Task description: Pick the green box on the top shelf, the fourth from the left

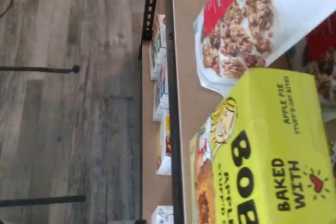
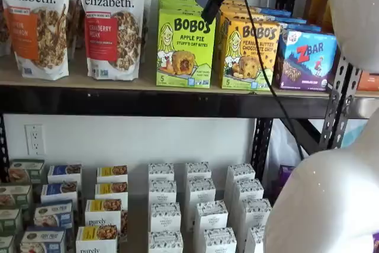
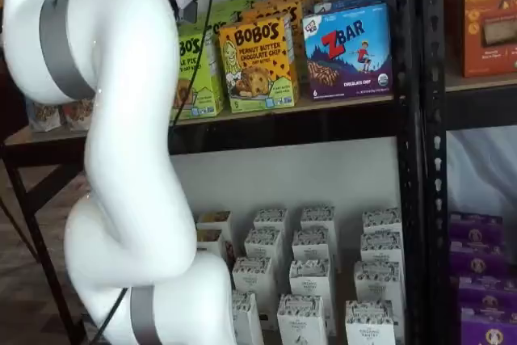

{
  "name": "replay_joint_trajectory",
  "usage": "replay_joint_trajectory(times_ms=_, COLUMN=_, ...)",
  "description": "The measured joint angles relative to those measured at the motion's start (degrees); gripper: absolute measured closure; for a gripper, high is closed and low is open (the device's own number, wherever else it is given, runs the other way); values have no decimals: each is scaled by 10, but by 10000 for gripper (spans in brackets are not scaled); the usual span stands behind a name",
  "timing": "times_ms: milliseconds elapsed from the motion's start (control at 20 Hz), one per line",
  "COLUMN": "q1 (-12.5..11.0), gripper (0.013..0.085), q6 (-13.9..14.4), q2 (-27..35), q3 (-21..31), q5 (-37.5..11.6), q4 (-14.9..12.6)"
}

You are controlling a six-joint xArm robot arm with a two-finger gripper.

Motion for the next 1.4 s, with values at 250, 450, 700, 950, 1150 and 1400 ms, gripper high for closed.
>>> replay_joint_trajectory(times_ms=250, q1=-3, gripper=130, q6=-5, q2=11, q3=-6, q5=-7, q4=-1)
replay_joint_trajectory(times_ms=450, q1=-4, gripper=130, q6=-8, q2=19, q3=-10, q5=-13, q4=-7)
replay_joint_trajectory(times_ms=700, q1=-4, gripper=130, q6=-10, q2=40, q3=-30, q5=8, q4=-18)
replay_joint_trajectory(times_ms=950, q1=-2, gripper=130, q6=-11, q2=53, q3=-40, q5=19, q4=-25)
replay_joint_trajectory(times_ms=1150, q1=4, gripper=130, q6=-7, q2=67, q3=-55, q5=36, q4=-38)
replay_joint_trajectory(times_ms=1400, q1=7, gripper=130, q6=-5, q2=81, q3=-67, q5=49, q4=-42)
